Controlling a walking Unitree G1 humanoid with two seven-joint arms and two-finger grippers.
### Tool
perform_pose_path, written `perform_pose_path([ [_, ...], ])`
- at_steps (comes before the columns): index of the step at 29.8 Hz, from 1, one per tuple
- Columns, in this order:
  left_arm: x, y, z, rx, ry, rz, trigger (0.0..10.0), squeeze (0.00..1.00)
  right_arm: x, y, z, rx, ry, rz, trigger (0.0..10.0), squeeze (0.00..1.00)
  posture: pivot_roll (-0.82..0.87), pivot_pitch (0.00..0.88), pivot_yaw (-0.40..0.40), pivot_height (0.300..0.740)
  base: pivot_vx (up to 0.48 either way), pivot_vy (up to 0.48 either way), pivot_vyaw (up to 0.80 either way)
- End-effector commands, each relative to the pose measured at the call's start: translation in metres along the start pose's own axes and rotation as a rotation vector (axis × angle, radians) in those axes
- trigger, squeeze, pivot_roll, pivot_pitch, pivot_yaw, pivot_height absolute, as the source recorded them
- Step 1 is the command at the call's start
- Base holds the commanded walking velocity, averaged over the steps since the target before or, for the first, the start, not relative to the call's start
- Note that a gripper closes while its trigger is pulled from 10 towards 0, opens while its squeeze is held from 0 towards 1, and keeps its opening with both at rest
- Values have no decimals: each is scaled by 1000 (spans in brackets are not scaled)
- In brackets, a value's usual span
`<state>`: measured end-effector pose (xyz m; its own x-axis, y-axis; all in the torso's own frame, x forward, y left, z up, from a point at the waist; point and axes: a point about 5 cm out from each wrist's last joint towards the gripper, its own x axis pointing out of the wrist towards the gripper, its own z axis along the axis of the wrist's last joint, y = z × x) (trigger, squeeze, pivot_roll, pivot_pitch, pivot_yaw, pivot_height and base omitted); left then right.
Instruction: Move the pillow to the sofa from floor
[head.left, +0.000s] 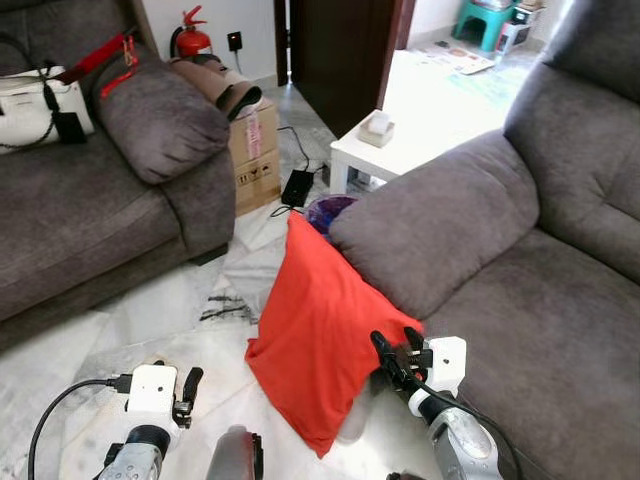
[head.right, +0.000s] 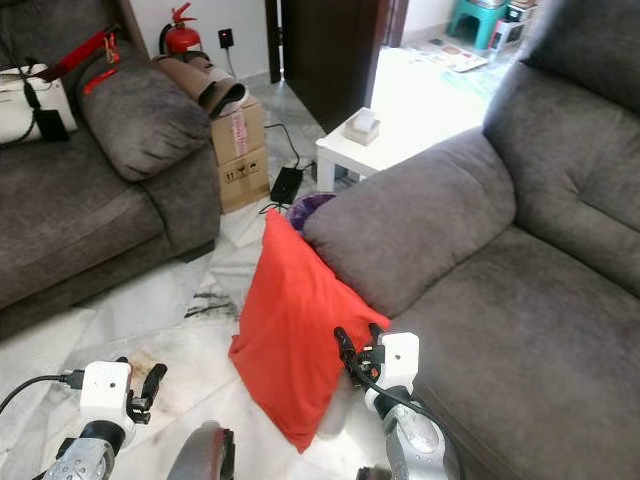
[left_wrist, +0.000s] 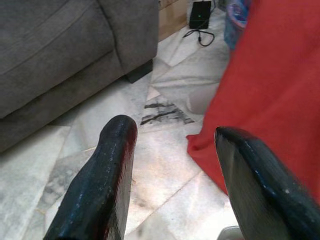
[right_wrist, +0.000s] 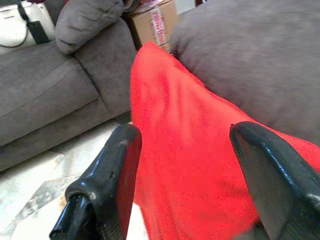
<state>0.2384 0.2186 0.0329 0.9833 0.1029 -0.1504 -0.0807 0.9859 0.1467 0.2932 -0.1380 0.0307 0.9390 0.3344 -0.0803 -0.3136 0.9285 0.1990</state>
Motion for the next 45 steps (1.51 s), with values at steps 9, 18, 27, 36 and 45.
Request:
perform_pose_path([
  [9, -3, 2, -2, -3, 3, 8, 10000, 0, -6, -3, -7, 39, 10, -22, 10000, 0, 79, 185, 5, 630, 311, 0, 0],
  [18, -2, 0, -2, 6, 11, -11, 10000, 0, -6, -7, -8, 46, 23, -44, 10000, 0, 78, 186, 3, 630, 138, 0, 0],
  [27, -3, -2, -3, -21, 8, -21, 10000, 0, -4, -11, -7, 38, 43, -62, 10000, 0, 78, 188, 4, 630, 0, 0, 0],
  [36, -5, -3, -2, -46, 6, -6, 10000, 0, 3, -19, -3, 24, 79, -84, 10000, 1000, 93, 193, 6, 630, 0, 0, 0],
  [45, 3, -6, 20, -51, -70, -25, 10000, 0, 19, -22, 14, -73, 105, -61, 10000, 1000, 139, 213, 20, 630, 0, 0, 0],
])
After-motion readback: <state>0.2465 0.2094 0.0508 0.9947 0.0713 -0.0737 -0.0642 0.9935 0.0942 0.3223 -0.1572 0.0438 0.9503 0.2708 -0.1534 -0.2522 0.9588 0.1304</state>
